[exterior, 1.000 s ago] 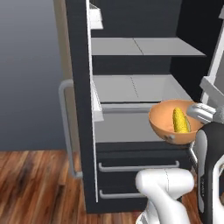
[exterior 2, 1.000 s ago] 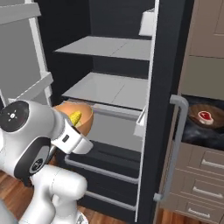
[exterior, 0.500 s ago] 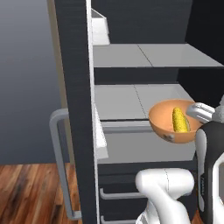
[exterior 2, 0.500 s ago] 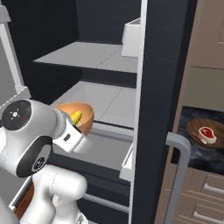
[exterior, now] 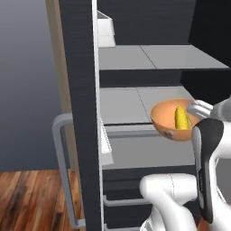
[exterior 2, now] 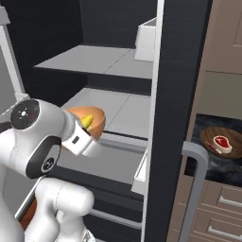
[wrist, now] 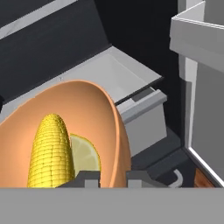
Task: Place the bowl with the lemon wedge and corn on the second highest shelf of the fridge. Place the bowl with the steaks on the top shelf of the fridge.
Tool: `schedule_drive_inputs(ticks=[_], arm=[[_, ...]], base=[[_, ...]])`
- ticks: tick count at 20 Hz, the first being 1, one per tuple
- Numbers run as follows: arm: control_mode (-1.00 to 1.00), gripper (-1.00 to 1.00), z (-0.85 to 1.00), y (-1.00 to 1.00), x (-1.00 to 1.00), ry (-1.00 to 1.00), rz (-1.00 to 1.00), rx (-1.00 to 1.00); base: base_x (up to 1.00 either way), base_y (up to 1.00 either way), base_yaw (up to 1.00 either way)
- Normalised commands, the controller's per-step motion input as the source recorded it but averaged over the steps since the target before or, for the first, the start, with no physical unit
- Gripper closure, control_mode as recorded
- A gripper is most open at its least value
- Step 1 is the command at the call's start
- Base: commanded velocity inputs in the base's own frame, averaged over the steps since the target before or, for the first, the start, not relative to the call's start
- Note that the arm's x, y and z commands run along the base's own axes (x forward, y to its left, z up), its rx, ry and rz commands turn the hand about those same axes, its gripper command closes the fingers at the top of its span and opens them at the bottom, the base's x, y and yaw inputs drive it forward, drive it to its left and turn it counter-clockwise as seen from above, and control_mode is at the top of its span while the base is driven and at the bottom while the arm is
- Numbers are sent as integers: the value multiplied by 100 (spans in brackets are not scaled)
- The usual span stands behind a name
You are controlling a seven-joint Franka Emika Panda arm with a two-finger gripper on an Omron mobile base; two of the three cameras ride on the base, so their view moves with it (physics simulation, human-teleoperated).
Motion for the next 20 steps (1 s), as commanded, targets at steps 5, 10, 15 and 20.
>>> schedule_drive_inputs(ticks=[5, 10, 15, 20], arm=[[-100, 100, -4, 0, 100, 2, -12, 0], [-100, 100, -36, -4, 100, 1, -5, 1], [-100, 100, -48, 0, 100, 0, -4, 0], [-100, 100, -35, -17, 95, 0, -7, 4]], base=[[0, 0, 0], [0, 0, 0], [0, 0, 0], [0, 0, 0]])
